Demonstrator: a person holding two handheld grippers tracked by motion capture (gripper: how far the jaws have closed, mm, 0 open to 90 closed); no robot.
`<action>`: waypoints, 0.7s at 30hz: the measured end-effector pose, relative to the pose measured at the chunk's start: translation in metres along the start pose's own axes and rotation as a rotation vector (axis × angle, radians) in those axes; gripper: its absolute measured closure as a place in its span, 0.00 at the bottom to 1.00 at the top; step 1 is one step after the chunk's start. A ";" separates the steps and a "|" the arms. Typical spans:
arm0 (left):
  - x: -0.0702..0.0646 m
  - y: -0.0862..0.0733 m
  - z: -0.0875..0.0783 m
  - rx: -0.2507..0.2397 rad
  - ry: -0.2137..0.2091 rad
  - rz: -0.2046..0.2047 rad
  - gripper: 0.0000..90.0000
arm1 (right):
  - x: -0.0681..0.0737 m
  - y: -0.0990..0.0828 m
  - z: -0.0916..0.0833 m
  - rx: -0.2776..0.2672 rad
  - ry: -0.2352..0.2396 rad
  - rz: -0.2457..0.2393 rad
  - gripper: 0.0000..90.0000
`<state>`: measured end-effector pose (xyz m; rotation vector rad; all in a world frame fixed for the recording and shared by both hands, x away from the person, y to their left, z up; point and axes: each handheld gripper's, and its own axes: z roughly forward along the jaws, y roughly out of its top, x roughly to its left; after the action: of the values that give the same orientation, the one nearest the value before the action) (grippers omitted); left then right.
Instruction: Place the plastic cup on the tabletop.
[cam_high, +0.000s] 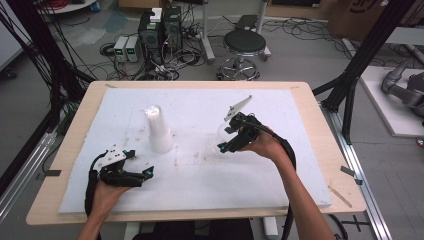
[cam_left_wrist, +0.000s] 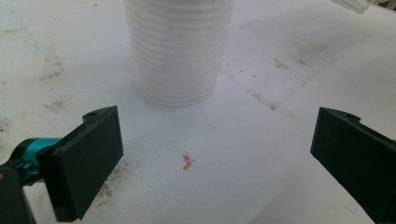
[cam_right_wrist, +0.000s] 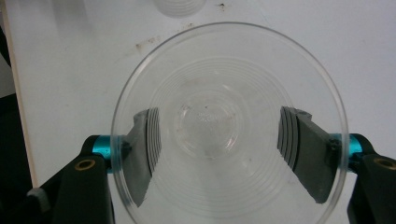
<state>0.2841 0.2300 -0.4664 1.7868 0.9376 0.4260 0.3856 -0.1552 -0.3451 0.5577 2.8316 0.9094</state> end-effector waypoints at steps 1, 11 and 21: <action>0.000 0.000 0.000 0.000 0.000 0.001 0.03 | 0.000 0.000 0.000 0.002 0.000 0.002 0.34; 0.000 -0.001 -0.002 -0.014 -0.006 -0.003 0.03 | -0.004 0.001 0.010 0.040 -0.019 0.009 0.34; 0.001 -0.001 -0.003 -0.027 -0.007 -0.004 0.03 | -0.007 0.003 0.034 0.112 -0.048 0.015 0.34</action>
<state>0.2822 0.2327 -0.4664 1.7603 0.9266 0.4281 0.4000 -0.1373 -0.3713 0.6058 2.8523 0.7322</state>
